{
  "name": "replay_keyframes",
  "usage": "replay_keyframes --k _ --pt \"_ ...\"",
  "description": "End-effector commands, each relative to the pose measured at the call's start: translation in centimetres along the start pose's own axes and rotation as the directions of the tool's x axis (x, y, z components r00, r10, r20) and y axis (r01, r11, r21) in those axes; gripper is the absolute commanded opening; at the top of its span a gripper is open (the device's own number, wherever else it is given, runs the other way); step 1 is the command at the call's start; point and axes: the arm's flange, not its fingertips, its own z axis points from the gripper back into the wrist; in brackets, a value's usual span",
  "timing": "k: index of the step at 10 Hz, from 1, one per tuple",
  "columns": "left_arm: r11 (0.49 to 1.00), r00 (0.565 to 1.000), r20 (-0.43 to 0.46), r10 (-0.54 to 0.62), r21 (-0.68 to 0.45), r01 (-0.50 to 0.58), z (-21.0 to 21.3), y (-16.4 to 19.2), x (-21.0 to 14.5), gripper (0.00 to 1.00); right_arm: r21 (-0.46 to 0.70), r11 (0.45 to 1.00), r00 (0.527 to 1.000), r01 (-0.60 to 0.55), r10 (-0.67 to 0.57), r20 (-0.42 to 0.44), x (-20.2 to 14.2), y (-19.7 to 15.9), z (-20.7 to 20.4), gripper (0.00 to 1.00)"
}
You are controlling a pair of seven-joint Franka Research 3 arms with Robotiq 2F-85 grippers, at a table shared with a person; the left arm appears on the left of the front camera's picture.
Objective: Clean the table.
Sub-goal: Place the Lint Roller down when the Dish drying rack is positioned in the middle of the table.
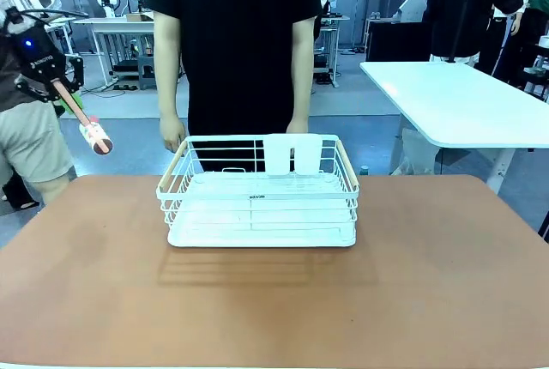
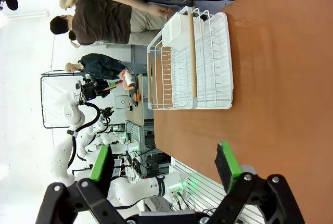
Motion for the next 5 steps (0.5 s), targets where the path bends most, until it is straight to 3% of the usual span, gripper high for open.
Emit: replay_keyframes --k 1,3,4,5 --pt "0.943 0.944 0.021 0.328 0.054 -0.329 -0.8 -0.9 -1.1 0.21 0.011 1.0 1.0 -0.009 0.009 -0.004 0.0 0.2 0.1 1.0" --pt "0.892 0.892 0.019 0.452 0.029 -0.452 -2.4 -0.7 -0.4 0.21 0.011 1.0 1.0 -0.009 0.009 -0.004 0.0 0.2 0.1 1.0" --pt "0.833 0.833 0.003 0.553 0.032 -0.553 -3.4 -0.6 -0.7 0.21 0.011 1.0 1.0 -0.009 0.009 -0.004 0.0 0.2 0.1 1.0" --pt "0.819 0.819 -0.034 0.573 0.034 -0.572 -3.8 -0.3 -1.4 0.21 0.011 1.0 1.0 -0.009 0.009 -0.004 0.0 0.2 0.1 1.0"
